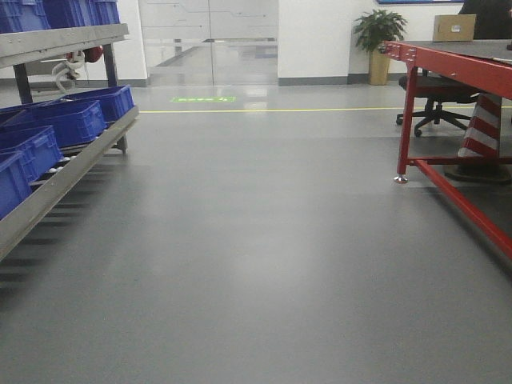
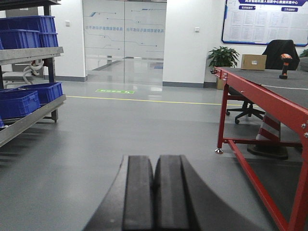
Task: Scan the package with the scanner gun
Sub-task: 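Drive the base forward along the aisle toward the glass doors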
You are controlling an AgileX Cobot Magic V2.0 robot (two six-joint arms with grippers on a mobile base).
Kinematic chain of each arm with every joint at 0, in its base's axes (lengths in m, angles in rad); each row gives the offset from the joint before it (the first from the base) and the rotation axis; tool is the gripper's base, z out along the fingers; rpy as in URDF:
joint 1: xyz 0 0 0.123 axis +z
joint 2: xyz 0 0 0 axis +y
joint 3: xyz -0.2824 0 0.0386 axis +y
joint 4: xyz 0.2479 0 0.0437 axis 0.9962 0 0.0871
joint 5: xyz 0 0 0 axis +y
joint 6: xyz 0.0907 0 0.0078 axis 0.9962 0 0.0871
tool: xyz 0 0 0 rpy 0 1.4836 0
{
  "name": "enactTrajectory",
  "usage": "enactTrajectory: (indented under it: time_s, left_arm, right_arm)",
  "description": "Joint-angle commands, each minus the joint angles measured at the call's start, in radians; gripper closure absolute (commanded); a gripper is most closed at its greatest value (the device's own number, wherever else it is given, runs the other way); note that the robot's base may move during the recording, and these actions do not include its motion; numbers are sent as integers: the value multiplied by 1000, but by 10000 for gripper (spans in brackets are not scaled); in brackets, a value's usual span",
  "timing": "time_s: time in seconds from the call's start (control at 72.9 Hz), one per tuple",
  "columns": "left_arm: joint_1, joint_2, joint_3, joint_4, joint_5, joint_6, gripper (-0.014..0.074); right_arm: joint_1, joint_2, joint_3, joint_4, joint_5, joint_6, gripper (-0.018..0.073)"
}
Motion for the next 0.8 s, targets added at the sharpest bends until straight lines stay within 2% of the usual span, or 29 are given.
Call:
enactTrajectory:
  time_s: [0.0, 0.782]
  left_arm:
    - [-7, -5, -2, 1, -16, 0, 708]
    - [-7, -5, -2, 1, -16, 0, 708]
  right_arm:
    - [0, -4, -1, -5, -18, 0, 727]
    - [0, -4, -1, -5, -18, 0, 727]
